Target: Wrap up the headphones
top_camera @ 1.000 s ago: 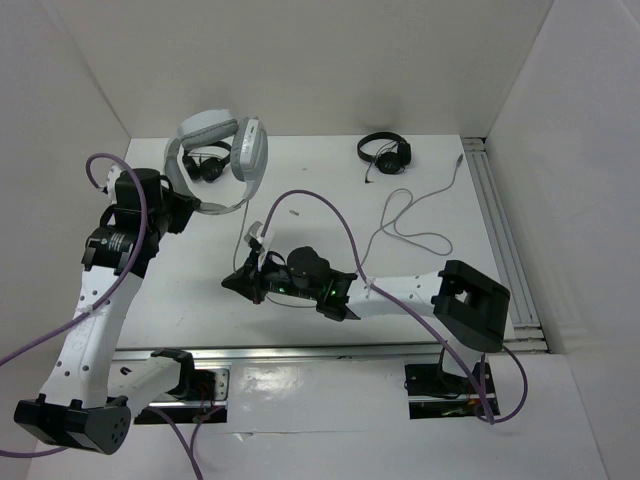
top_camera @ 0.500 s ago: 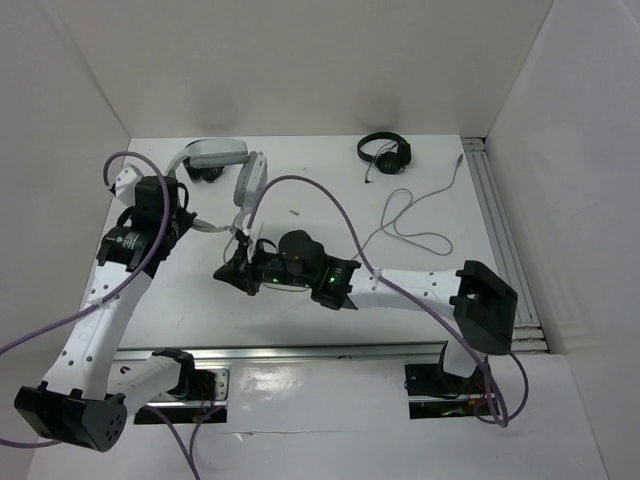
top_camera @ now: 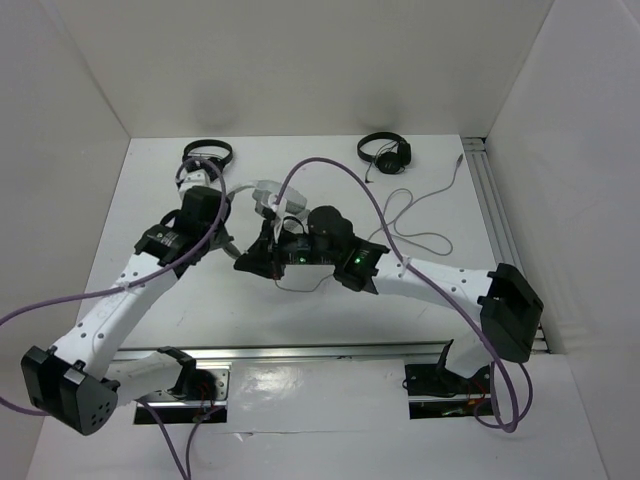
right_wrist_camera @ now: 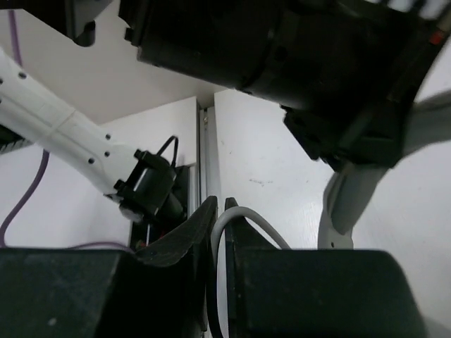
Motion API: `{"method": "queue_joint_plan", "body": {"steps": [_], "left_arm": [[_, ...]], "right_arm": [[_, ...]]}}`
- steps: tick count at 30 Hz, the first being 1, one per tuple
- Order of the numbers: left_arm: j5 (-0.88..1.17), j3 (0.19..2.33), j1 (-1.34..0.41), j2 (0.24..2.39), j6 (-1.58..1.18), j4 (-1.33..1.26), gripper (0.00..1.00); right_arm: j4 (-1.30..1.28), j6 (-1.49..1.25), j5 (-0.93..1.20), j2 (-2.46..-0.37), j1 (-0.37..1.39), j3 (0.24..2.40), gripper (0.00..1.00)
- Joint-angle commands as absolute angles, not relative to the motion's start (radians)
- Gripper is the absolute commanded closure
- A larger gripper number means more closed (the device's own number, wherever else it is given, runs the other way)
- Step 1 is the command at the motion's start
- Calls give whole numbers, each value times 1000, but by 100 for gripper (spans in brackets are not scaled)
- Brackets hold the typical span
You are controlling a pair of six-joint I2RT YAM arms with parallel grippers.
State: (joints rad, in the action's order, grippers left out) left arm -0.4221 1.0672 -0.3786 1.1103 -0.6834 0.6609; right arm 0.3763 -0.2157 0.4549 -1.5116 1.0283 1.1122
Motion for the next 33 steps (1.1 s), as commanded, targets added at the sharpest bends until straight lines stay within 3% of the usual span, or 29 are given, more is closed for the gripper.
{"method": "queue_joint_plan", "body": {"steps": [1,7,9,10,13,18,21,23,27,28,30,32,33], "left_arm": [[-495,1089,-445,1167,-627,609,100],[-495,1109,-485,1238,-594,630,100],[-485,1100,-485,1238,-585,620,100],[-471,1100,-485,1238,-584,608,100],[-443,1078,-485,1238,-584,585,100],[-443,1078,-503,1247,-563,584,100],[-433,1078,-503,1256,-563,584,100],[-433,1078,-503,1256,-563,584,100],[-452,1126,-503,1269,-592,632,100],[-462,1155,-503,1269,-592,644,100],[-472,1183,-503,1250,-601,670,100],[-463,1222,-503,1204,-615,686,100],[-463,1238,-503,1187,-641,710,100]], "right_arm": [[399,-187,584,-1473,1023,1289,85],[83,-152,800,-1543,901,1558,92],[116,-214,863,-1526,836,1546,92],[194,-248,886,-1516,816,1528,86],[267,-314,911,-1465,779,1456,80],[266,-339,975,-1451,732,1477,78],[187,-311,985,-1462,698,1520,97],[128,-269,956,-1462,698,1532,100],[-21,-155,812,-1374,698,1441,60],[-12,-155,745,-1326,698,1378,55],[148,-173,484,-1215,698,1112,35],[222,-190,343,-1089,681,984,15],[242,-219,287,-1068,663,912,12]]}}
